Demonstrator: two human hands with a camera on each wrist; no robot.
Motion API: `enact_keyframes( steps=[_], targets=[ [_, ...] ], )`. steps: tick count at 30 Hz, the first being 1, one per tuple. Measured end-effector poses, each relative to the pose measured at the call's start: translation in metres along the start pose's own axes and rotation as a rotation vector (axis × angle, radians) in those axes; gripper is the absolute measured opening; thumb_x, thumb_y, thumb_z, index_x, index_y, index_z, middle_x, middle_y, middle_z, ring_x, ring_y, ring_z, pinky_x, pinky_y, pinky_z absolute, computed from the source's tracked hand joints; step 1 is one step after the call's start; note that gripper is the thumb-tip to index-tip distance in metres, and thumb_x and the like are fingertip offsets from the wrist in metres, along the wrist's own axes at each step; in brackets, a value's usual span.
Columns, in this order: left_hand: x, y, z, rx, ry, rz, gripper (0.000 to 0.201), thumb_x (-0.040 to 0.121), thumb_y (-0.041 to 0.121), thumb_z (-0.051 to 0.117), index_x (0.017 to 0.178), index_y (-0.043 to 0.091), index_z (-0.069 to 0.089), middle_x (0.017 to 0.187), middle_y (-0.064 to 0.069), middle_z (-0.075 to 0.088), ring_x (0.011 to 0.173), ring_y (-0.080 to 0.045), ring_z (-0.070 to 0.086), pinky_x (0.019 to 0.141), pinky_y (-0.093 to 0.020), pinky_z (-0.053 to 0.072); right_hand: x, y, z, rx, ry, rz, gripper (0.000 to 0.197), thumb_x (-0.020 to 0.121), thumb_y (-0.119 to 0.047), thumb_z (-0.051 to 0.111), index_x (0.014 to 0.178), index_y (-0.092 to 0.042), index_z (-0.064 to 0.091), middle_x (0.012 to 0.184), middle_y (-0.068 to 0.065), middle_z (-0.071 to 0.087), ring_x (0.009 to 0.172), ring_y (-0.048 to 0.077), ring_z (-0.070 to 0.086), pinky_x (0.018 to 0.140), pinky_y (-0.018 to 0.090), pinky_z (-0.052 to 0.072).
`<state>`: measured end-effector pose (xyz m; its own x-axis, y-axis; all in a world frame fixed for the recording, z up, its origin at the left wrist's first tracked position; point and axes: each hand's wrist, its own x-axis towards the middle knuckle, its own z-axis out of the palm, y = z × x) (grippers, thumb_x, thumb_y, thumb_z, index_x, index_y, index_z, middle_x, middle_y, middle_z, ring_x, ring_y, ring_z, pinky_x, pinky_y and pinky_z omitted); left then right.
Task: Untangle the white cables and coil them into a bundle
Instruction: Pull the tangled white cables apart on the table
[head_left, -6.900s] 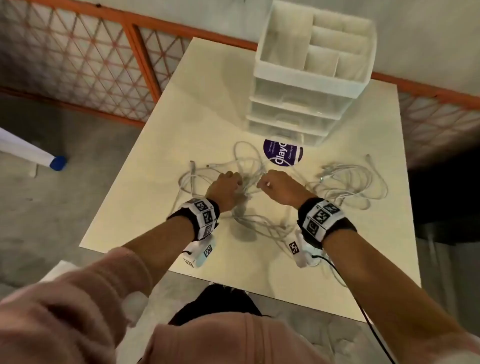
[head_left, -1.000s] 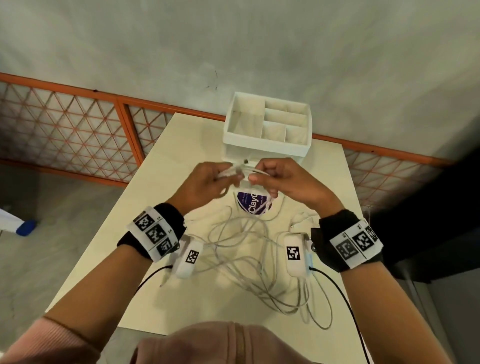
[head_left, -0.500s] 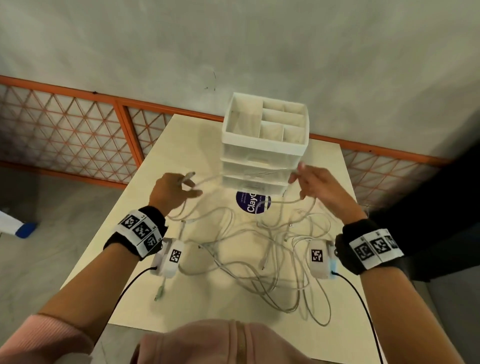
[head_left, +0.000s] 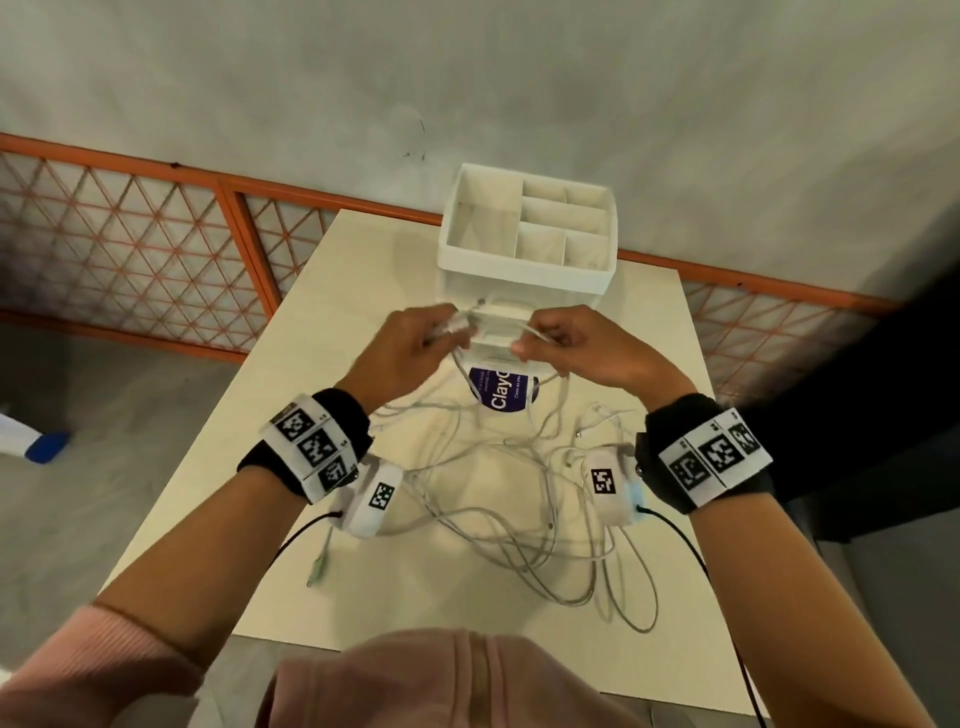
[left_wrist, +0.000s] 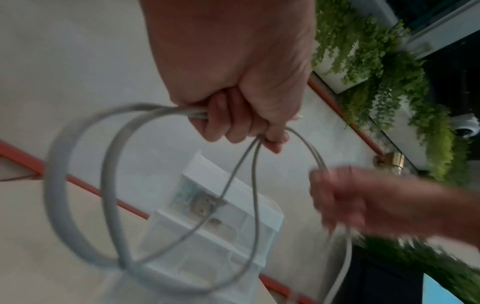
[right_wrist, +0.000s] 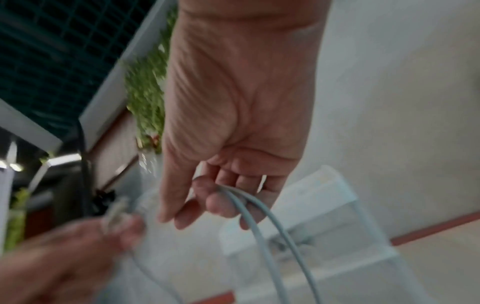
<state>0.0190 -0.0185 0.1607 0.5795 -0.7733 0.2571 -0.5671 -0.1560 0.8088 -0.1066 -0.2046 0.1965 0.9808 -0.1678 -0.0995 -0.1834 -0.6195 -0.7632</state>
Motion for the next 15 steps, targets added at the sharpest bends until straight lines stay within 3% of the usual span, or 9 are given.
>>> enact_keyframes(
  steps=[3,5,7,9,12,15],
  targets=[
    [0.006,-0.010,-0.029,0.098,0.309,0.069,0.019,0.095,0.018,0.054,0.076,0.014,0.054,0.051,0.012,0.041,0.044,0.001,0.042,0.045,-0.012,0.028,0.001,0.048,-0.004,-0.091,0.017,0.156,0.034,0.086,-0.031,0.066,0.087,0.003,0.062,0.078,0.011,0.063,0.070,0.017,0.058,0.069,0.029,0.046],
    [0.010,-0.020,-0.045,0.111,0.425,0.049,0.019,0.095,0.020,0.053,0.077,0.013,0.053,0.053,0.014,0.041,0.045,0.003,0.043,0.044,-0.011,0.027,0.000,0.073,-0.005,-0.181,0.013,0.251,0.034,0.090,-0.033,0.060,0.089,0.000,0.064,0.077,0.005,0.066,0.069,0.014,0.059,0.070,0.026,0.044],
    [0.010,-0.029,-0.049,0.139,0.430,0.016,0.021,0.095,0.020,0.054,0.077,0.008,0.054,0.056,0.016,0.043,0.048,0.006,0.045,0.045,-0.011,0.028,0.001,0.084,-0.006,-0.219,0.045,0.259,0.033,0.093,-0.032,0.055,0.087,-0.002,0.066,0.076,0.003,0.067,0.063,0.002,0.058,0.067,0.021,0.042],
    [0.007,-0.040,-0.045,0.174,0.417,-0.028,0.024,0.095,0.021,0.054,0.077,0.005,0.053,0.058,0.016,0.046,0.051,0.006,0.047,0.046,-0.012,0.028,0.006,0.080,-0.011,-0.210,0.168,0.203,0.032,0.096,-0.028,0.051,0.083,-0.002,0.065,0.071,0.002,0.062,0.056,-0.001,0.056,0.061,0.013,0.040],
    [0.002,-0.056,-0.040,0.213,0.438,-0.114,0.023,0.095,0.023,0.054,0.076,0.009,0.055,0.057,0.008,0.047,0.049,-0.006,0.043,0.047,-0.026,0.028,0.014,0.061,-0.026,-0.148,0.461,0.084,0.023,0.098,-0.021,0.046,0.086,-0.007,0.059,0.071,-0.001,0.059,0.054,-0.004,0.054,0.057,0.008,0.039],
    [-0.001,-0.067,-0.041,0.262,0.421,-0.089,0.029,0.094,0.026,0.055,0.076,0.003,0.056,0.053,0.005,0.045,0.048,-0.018,0.037,0.046,-0.028,0.024,0.020,0.035,-0.048,-0.077,0.645,-0.037,0.016,0.096,-0.021,0.051,0.084,-0.010,0.051,0.063,-0.005,0.053,0.050,-0.004,0.054,0.050,0.005,0.038]
  ],
)
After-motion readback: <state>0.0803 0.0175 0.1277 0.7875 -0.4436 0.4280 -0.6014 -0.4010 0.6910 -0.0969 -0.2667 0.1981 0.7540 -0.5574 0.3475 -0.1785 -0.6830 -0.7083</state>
